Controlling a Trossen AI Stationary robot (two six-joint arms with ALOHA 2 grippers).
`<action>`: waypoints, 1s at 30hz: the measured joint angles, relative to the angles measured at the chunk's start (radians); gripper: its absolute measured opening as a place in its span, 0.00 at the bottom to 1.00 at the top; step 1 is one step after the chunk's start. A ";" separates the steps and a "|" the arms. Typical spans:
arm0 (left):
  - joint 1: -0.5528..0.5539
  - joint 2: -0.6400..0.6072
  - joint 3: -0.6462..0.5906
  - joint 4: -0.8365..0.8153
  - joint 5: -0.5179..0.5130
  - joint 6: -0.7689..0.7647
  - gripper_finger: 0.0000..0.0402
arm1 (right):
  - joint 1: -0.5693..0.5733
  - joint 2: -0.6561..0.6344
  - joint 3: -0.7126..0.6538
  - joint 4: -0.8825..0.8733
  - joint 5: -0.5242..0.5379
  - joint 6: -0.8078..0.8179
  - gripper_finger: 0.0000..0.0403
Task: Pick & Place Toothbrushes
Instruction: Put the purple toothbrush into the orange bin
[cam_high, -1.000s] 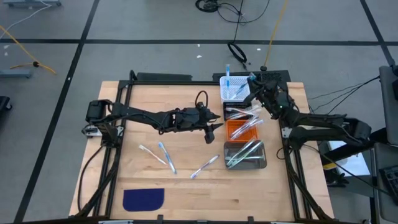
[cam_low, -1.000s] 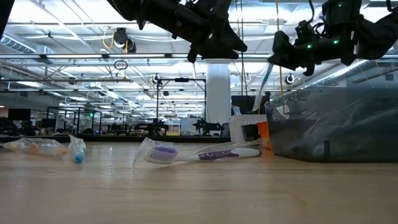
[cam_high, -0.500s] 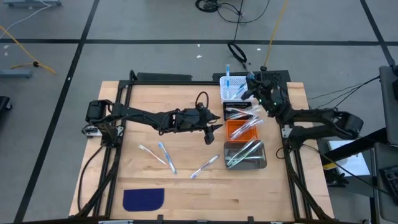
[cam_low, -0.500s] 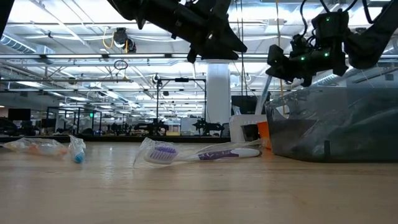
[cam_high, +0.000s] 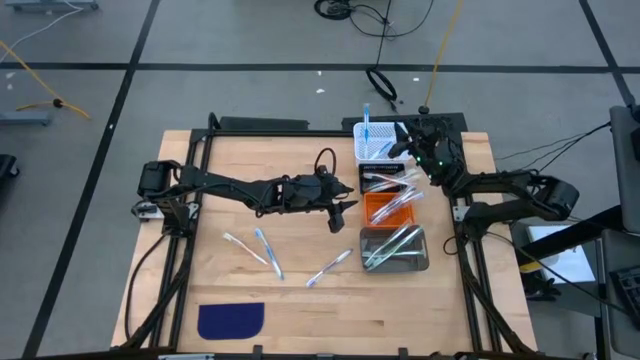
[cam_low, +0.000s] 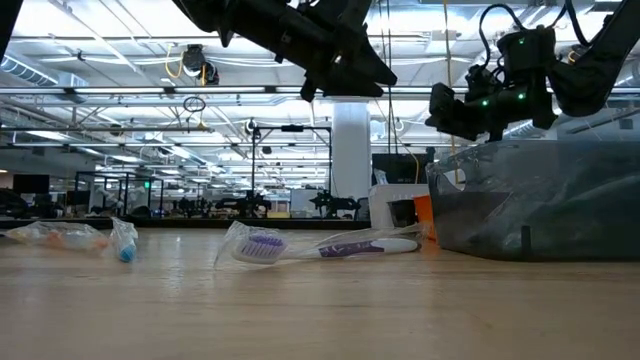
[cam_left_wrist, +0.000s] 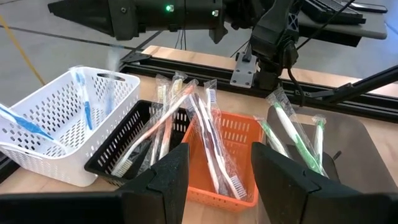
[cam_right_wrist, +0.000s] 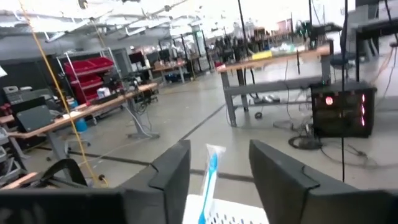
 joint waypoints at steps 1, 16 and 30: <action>0.000 0.000 0.000 -0.001 0.000 0.000 0.42 | 0.000 -0.005 0.000 0.006 0.000 -0.008 0.40; -0.029 0.000 0.000 -0.229 0.024 -0.072 0.42 | 0.075 -0.157 0.000 -0.107 -0.174 -0.073 0.50; -0.203 0.008 0.000 -0.439 0.071 -0.361 0.42 | 0.339 -0.187 0.000 -0.235 -0.291 -0.073 0.49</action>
